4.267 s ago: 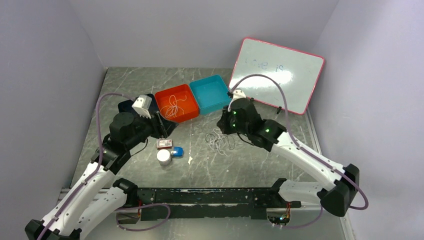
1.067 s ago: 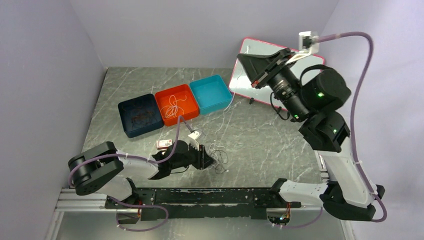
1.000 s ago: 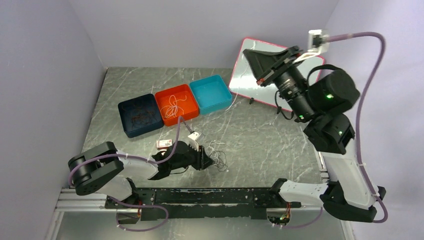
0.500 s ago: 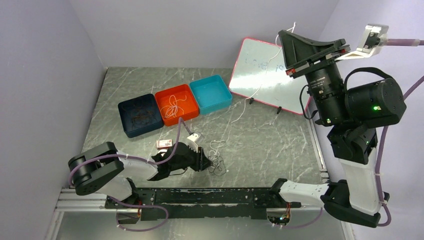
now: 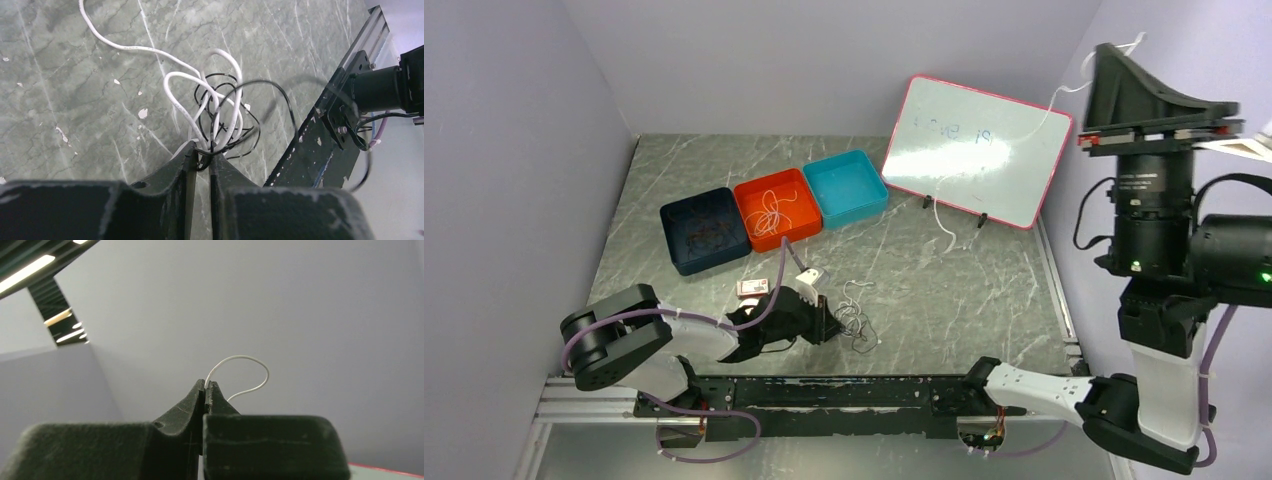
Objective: Untangle the cables
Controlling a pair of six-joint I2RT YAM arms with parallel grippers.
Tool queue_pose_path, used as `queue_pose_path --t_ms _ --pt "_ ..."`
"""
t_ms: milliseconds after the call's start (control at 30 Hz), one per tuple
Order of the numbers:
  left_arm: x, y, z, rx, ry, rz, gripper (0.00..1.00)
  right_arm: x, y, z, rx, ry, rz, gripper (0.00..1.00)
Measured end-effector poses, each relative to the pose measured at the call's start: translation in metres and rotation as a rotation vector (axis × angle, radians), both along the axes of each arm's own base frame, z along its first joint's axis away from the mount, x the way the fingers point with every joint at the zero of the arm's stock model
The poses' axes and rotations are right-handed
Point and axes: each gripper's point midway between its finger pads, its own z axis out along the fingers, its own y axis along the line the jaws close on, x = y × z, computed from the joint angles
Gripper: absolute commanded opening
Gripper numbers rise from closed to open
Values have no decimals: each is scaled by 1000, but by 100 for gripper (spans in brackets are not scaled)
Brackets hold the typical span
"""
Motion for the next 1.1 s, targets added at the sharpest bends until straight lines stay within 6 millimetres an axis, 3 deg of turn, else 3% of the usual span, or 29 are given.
queue_pose_path --t_ms 167,300,500,767,933,1000,1100 --pt "0 2 -4 17 6 7 18 -11 -31 11 29 -41 -110 0" --pt "0 6 -7 37 12 15 19 -13 -43 12 35 -39 -159 0" --pt "3 14 -2 73 2 41 38 -9 -40 3 14 -2 -153 0" --pt "18 15 51 51 -84 89 61 13 -6 -30 -53 114 -77 0" --pt "25 23 89 36 -142 131 67 37 31 -63 -120 207 -16 0" --pt "26 30 98 44 -156 150 76 50 51 -79 -156 251 20 0" --pt "26 42 105 60 -169 174 81 61 72 -92 -189 289 55 0"
